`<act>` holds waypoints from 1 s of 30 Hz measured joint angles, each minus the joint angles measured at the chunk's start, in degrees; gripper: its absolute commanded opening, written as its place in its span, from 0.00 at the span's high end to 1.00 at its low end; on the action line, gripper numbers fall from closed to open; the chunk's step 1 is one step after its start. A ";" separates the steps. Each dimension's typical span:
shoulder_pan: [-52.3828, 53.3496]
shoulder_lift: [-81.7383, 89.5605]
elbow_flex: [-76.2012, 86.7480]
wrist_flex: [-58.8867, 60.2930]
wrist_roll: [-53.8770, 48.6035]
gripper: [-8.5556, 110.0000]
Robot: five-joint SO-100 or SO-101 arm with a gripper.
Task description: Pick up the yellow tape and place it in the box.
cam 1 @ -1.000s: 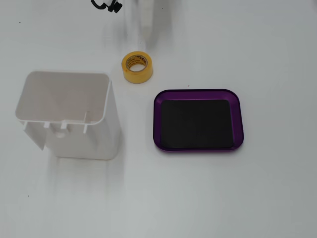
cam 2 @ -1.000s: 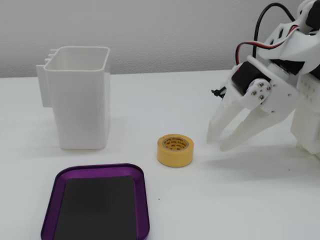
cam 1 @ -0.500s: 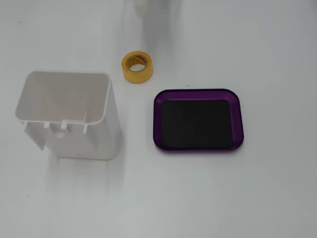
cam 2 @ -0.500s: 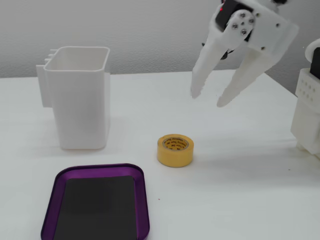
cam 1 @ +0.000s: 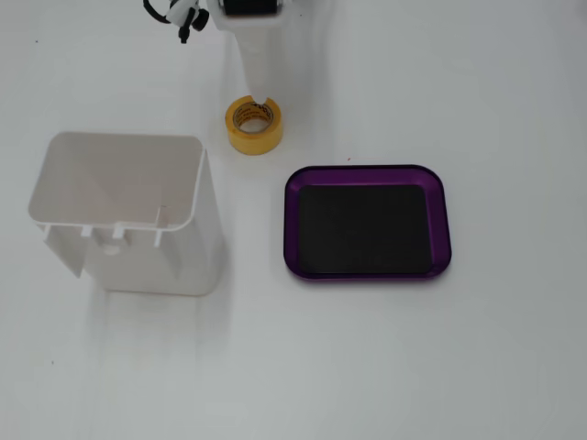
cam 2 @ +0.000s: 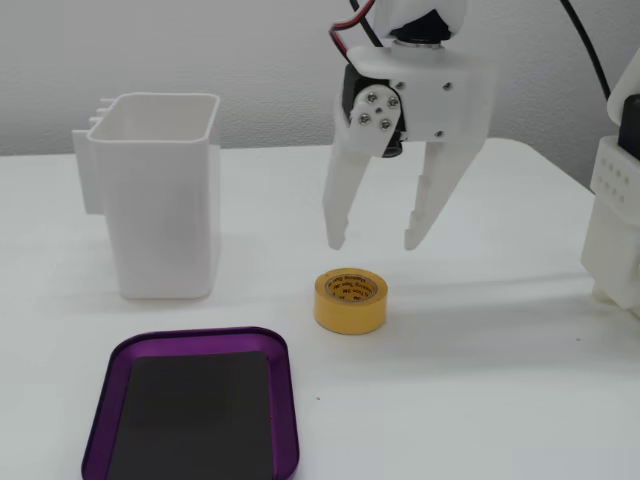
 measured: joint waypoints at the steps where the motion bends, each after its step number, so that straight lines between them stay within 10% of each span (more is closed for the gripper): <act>1: -0.09 -0.09 1.05 -0.97 0.00 0.77; 23: 0.53 -0.26 17.84 -17.23 -0.35 0.78; 30: 0.53 0.00 22.41 -22.41 -0.35 0.93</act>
